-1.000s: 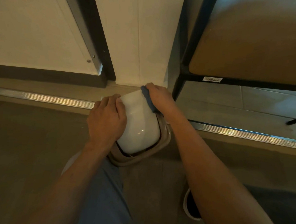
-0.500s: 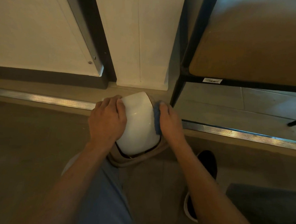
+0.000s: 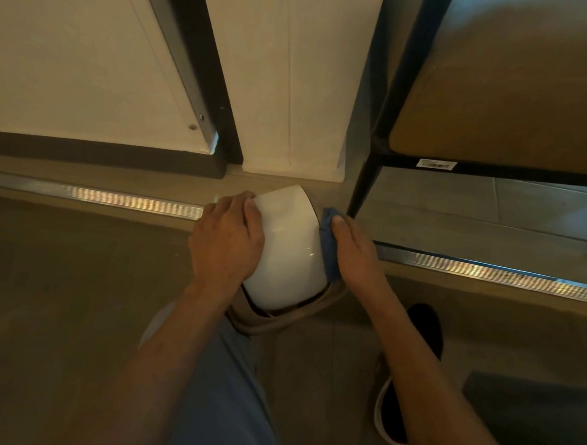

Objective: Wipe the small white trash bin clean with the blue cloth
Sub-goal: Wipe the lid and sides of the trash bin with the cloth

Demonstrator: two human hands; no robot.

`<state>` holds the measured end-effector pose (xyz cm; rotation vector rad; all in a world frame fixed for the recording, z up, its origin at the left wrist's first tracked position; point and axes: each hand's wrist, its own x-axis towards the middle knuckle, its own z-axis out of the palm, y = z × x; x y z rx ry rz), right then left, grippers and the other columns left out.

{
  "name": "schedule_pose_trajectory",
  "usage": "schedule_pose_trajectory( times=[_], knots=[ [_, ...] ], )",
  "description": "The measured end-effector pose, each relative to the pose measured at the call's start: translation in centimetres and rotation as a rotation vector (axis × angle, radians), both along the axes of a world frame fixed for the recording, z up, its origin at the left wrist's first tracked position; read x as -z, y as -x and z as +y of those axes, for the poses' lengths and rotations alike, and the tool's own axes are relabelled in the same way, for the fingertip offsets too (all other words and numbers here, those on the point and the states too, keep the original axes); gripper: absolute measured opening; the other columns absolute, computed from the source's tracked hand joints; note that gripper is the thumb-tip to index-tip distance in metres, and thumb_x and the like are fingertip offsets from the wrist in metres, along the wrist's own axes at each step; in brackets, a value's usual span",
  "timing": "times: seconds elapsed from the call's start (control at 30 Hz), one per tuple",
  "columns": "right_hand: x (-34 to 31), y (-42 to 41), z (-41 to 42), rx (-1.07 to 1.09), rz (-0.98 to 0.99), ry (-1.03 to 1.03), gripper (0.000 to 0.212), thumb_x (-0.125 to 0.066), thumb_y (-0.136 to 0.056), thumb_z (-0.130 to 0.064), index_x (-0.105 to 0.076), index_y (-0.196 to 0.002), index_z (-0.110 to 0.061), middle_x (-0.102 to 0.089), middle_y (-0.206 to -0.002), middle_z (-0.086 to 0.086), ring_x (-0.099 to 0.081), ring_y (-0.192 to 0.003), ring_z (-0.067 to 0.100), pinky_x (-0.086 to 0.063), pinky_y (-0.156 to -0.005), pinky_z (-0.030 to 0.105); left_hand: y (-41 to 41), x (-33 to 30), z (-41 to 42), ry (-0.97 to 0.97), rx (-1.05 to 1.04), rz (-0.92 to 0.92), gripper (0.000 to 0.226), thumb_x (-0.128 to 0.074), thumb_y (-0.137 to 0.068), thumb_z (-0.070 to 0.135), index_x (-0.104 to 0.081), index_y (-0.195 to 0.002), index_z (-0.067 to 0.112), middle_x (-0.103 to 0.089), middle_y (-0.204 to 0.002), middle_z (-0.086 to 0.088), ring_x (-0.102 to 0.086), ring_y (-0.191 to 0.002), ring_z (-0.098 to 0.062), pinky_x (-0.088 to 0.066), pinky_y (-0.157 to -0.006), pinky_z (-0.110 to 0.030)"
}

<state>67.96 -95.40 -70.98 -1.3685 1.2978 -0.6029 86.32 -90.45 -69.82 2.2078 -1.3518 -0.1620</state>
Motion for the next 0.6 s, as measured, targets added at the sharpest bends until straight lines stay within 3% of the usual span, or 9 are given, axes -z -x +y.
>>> schedule_pose_trajectory(
  times=[0.1,0.17,0.3,0.47,0.6],
  knots=[
    [0.1,-2.0,-5.1,-0.038,0.024,-0.136,0.042,-0.035,-0.106,-0.046,-0.061,-0.124,-0.019,-0.060,-0.117,0.001,-0.056,-0.112,0.018,-0.041,-0.106,0.037,-0.1,0.1,0.0,-0.006,0.011,-0.010,0.046,-0.029,-0.106,0.033,-0.066,-0.126,0.014,-0.070,-0.114,-0.010,-0.062,-0.104,-0.032,-0.049,-0.090,-0.044],
    [0.4,-3.6,-7.8,-0.086,0.020,-0.170,0.035,-0.036,-0.107,-0.039,-0.063,-0.109,-0.017,-0.060,-0.112,0.000,-0.056,-0.106,0.017,-0.037,-0.111,0.036,-0.1,0.2,-0.1,-0.014,0.005,-0.006,0.046,-0.028,-0.106,0.034,-0.065,-0.125,0.014,-0.070,-0.113,-0.010,-0.062,-0.103,-0.031,-0.049,-0.090,-0.043],
    [0.6,-3.4,-6.6,-0.060,-0.046,-0.138,0.034,-0.036,-0.107,-0.041,-0.060,-0.119,-0.021,-0.058,-0.119,0.000,-0.056,-0.115,0.017,-0.040,-0.103,0.031,0.0,0.2,-0.2,-0.006,-0.014,0.008,0.042,-0.030,-0.106,0.033,-0.065,-0.123,0.015,-0.070,-0.112,-0.009,-0.062,-0.103,-0.031,-0.050,-0.088,-0.043],
    [1.0,1.2,2.1,0.077,-0.093,-0.007,0.017,-0.039,-0.106,-0.038,-0.056,-0.103,-0.043,-0.060,-0.102,-0.020,-0.058,-0.098,-0.007,-0.045,-0.081,0.012,0.1,0.1,-0.1,-0.005,-0.030,0.007,0.039,-0.035,-0.107,0.029,-0.066,-0.124,0.014,-0.069,-0.113,-0.011,-0.061,-0.106,-0.033,-0.048,-0.087,-0.043],
    [1.0,1.2,2.8,0.115,-0.050,0.044,0.016,-0.038,-0.107,-0.035,-0.054,-0.109,-0.040,-0.055,-0.100,-0.027,-0.054,-0.092,-0.011,-0.041,-0.075,0.004,0.2,0.0,0.0,0.008,-0.011,0.004,0.039,-0.036,-0.107,0.028,-0.066,-0.126,0.013,-0.069,-0.115,-0.012,-0.061,-0.106,-0.032,-0.048,-0.089,-0.043]
  ],
)
